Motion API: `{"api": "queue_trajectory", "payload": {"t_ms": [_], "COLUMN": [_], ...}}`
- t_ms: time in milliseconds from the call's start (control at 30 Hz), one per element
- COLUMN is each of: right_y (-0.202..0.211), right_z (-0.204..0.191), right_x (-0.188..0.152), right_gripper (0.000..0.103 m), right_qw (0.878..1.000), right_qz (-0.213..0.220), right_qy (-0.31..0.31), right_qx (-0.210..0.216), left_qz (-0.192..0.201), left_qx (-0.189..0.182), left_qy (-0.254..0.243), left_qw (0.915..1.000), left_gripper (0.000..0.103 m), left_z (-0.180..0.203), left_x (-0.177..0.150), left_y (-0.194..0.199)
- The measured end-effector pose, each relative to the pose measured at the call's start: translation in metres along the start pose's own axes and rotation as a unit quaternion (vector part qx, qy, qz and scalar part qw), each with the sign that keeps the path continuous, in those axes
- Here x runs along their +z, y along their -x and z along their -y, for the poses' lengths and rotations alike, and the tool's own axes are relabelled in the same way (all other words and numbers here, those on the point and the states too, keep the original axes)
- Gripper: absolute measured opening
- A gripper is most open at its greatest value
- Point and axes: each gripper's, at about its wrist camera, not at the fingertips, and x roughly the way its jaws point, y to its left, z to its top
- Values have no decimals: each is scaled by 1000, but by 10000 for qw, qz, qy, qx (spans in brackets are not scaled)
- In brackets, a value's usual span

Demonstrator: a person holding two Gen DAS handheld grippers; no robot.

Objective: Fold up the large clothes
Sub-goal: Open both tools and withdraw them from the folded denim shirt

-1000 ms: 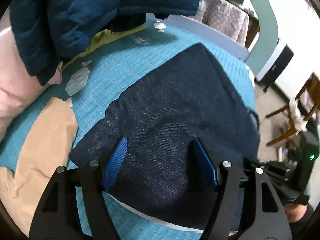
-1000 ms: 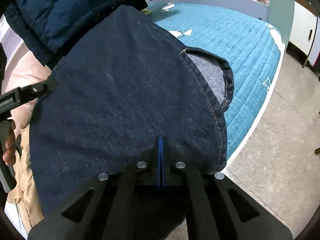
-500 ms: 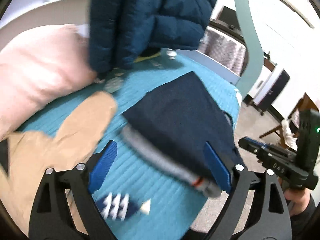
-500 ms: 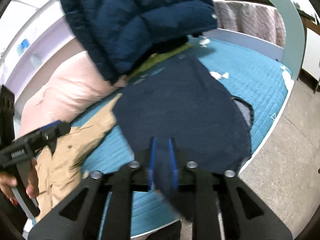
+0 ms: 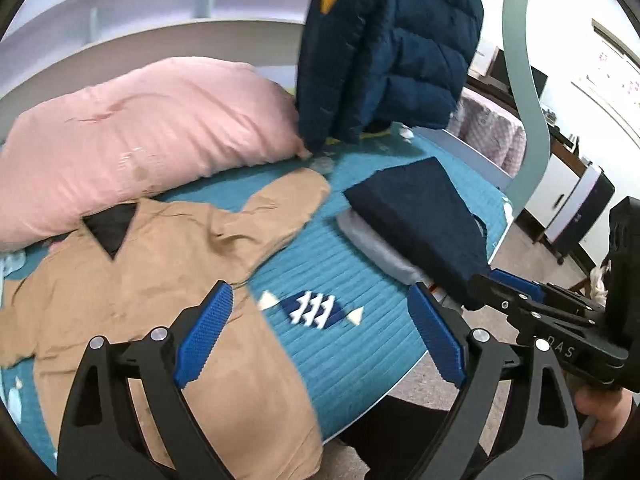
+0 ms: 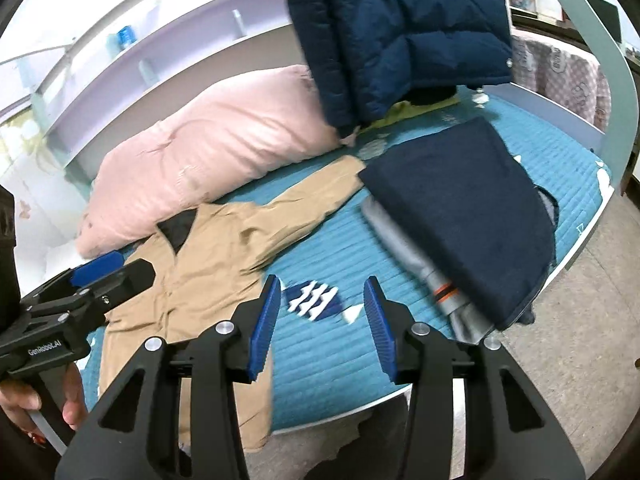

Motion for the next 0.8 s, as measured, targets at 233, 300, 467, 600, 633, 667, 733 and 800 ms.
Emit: {"api": "queue_trajectory", "payload": {"t_ms": [233,300,467,600,633,667,733,800], "right_y": [24,32,52,72,77,81,94,105], "right_z": [-38,-49,-68,-79,-81,-84,-89,-93], "right_x": [-7,-9,-18,-26,-28,-30,-34,-38], "right_gripper": [43,44,47,54,57,61,65,70], "right_qw": [9995,9992,9980,9969,9967,9966,9960,9953], "right_qz": [68,107,227,299,317,335,409,473], "right_qy": [260,339,468,585,611,632,664,705], "right_qx": [155,206,347,429,436,418,440,459], "left_qz": [294,371,582,660,707,737,818,877], "left_qx": [288,462,690,943,999,1034,1077,1102], "left_qy": [251,281,320,313,272,255,275,309], "left_qw": [9988,9978,9954,9929,9921,9916,9904,9895], "left_gripper": [90,90,91,92,92,93,93,96], "left_z": [-19,-21,-20,-16,-13,-12,-7,-4], "left_x": [-18,-23,-35,-44,-48,-51,-56,-60], "left_y": [55,70,102,121,127,132,143,154]}}
